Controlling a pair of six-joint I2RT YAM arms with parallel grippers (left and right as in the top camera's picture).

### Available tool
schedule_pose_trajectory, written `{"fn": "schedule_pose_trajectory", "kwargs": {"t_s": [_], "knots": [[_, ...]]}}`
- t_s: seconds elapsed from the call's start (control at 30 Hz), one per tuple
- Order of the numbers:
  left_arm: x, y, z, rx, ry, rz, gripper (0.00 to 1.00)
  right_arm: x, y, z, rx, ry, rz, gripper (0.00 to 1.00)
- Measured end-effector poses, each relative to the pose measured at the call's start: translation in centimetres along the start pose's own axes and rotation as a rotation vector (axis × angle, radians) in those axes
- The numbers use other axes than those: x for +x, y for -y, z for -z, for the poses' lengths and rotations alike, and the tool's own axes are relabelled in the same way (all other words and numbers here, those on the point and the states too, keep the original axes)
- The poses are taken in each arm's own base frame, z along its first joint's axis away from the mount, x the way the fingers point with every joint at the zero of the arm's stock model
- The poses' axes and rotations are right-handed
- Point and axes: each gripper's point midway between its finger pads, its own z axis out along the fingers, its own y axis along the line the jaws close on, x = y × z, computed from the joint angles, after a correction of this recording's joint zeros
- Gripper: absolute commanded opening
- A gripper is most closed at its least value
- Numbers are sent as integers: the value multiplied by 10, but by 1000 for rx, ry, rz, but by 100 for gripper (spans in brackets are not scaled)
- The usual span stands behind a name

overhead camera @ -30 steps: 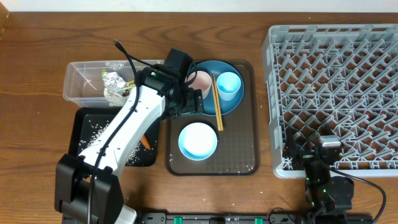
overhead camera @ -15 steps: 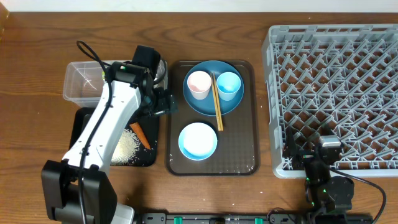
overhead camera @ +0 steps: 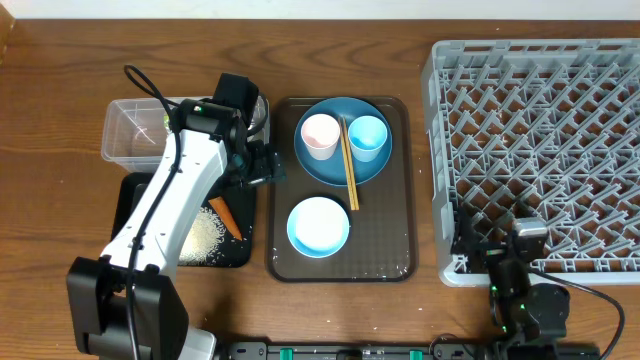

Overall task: Sort waste into correct bins and load items into the dishwasher rack
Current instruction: 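Reach the right gripper over the blue plate toward the chopsticks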

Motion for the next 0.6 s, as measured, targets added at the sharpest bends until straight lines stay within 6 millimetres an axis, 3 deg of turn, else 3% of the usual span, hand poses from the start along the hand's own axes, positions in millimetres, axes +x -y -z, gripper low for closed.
{"fn": "schedule_pose_trajectory", "kwargs": {"t_s": [0.1,0.17,0.4,0.47,0.6], "knots": [[0,0,0,0,0,0,100,5,-4,7,-10,-88,-30,99],[0,0,0,0,0,0,100,-5,-7,16,-14,-132,-44,99],[0,0,0,-3,0,0,100,-120,-37,49,-89,-144,-86,99],[0,-1,0,-4,1,0,100,-136,-44,52,-108,-241,-107,99],[0,-1,0,-4,0,0,100,-145,-55,52,-112,-545,-176,99]]}}
